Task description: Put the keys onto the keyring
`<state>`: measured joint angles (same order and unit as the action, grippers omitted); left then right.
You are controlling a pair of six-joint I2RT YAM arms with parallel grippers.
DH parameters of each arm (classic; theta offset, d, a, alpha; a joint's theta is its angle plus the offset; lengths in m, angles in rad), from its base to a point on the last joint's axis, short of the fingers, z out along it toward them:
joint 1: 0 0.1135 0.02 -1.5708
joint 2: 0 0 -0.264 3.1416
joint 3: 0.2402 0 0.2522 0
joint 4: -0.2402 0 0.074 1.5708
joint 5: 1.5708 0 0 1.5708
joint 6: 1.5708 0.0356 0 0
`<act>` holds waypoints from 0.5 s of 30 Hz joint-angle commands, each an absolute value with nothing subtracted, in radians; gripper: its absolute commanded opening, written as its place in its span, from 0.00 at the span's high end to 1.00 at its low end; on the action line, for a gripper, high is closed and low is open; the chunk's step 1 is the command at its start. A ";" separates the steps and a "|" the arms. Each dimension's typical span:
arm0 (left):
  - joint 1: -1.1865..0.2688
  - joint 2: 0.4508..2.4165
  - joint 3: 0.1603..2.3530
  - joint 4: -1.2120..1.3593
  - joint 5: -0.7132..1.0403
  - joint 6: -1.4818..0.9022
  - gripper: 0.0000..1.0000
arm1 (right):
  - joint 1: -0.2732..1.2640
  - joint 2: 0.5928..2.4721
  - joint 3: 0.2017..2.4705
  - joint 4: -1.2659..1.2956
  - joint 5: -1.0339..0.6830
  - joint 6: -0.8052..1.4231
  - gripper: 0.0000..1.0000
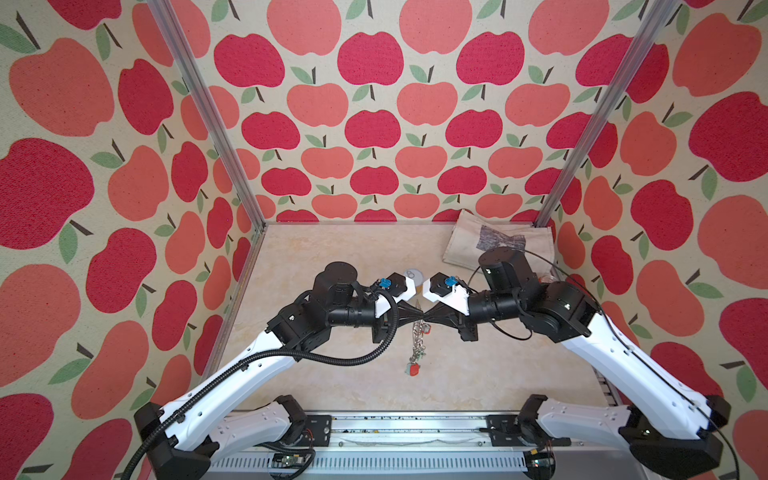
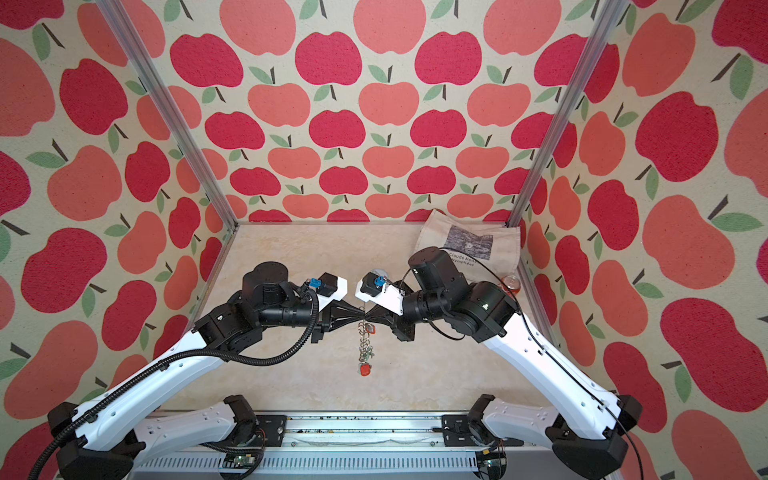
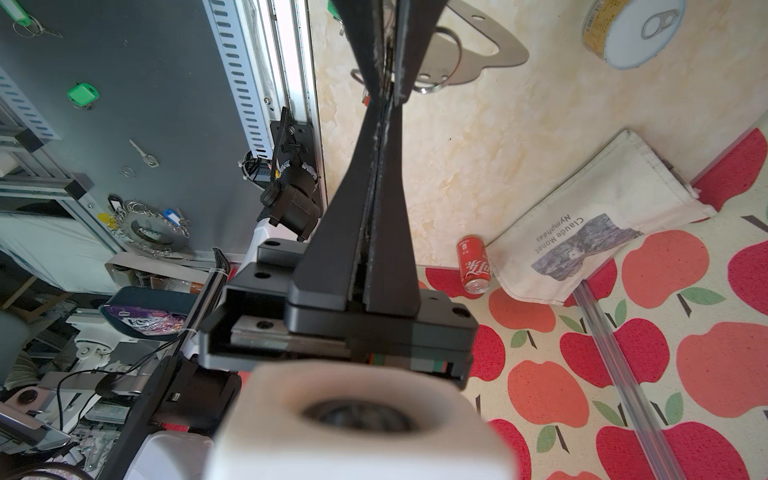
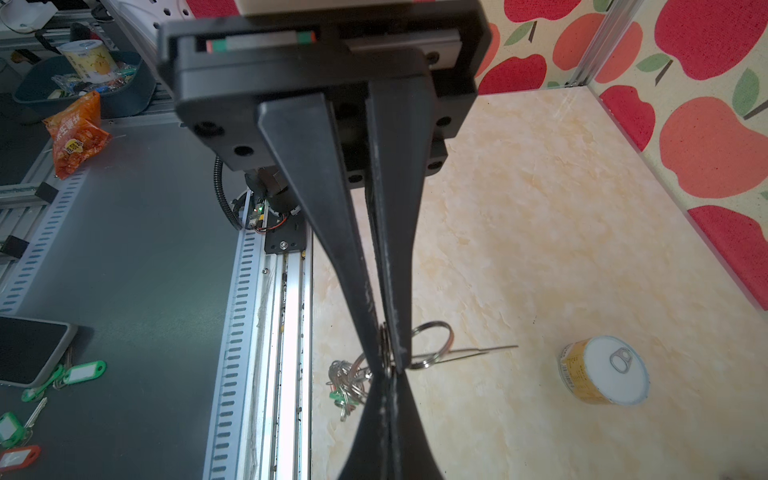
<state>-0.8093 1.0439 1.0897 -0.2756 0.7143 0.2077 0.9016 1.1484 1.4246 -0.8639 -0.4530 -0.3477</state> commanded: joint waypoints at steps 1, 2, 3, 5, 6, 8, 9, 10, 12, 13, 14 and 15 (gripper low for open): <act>-0.812 1.055 1.113 -0.288 0.736 0.202 0.90 | 0.908 1.121 1.422 -0.821 -0.456 -0.356 1.00; -0.813 1.058 1.117 -0.294 0.740 0.204 0.90 | 0.908 1.120 1.421 -0.819 -0.456 -0.355 1.00; -0.813 1.061 1.121 -0.302 0.741 0.205 0.90 | 0.908 1.119 1.421 -0.818 -0.453 -0.356 1.00; -0.815 1.067 1.130 -0.318 0.745 0.210 0.91 | 0.908 1.116 1.419 -0.815 -0.450 -0.355 1.00; -0.816 1.068 1.131 -0.322 0.744 0.211 0.91 | 0.908 1.116 1.419 -0.814 -0.453 -0.355 1.00; -0.819 1.069 1.133 -0.321 0.741 0.215 0.92 | 0.908 1.117 1.417 -0.809 -0.462 -0.351 1.00; -0.820 1.071 1.132 -0.319 0.739 0.215 0.93 | 0.909 1.118 1.415 -0.807 -0.465 -0.350 1.00; -0.822 1.071 1.132 -0.320 0.738 0.217 0.95 | 0.910 1.118 1.414 -0.806 -0.468 -0.350 1.00; -0.824 1.071 1.131 -0.315 0.736 0.217 1.00 | 0.911 1.117 1.414 -0.806 -0.466 -0.349 1.00; -0.824 1.071 1.130 -0.313 0.736 0.217 1.00 | 0.911 1.116 1.413 -0.805 -0.467 -0.350 1.00; -0.824 1.069 1.129 -0.309 0.736 0.217 1.00 | 0.911 1.117 1.413 -0.805 -0.469 -0.350 1.00; -0.824 1.067 1.125 -0.305 0.736 0.215 1.00 | 0.911 1.117 1.411 -0.807 -0.469 -0.349 1.00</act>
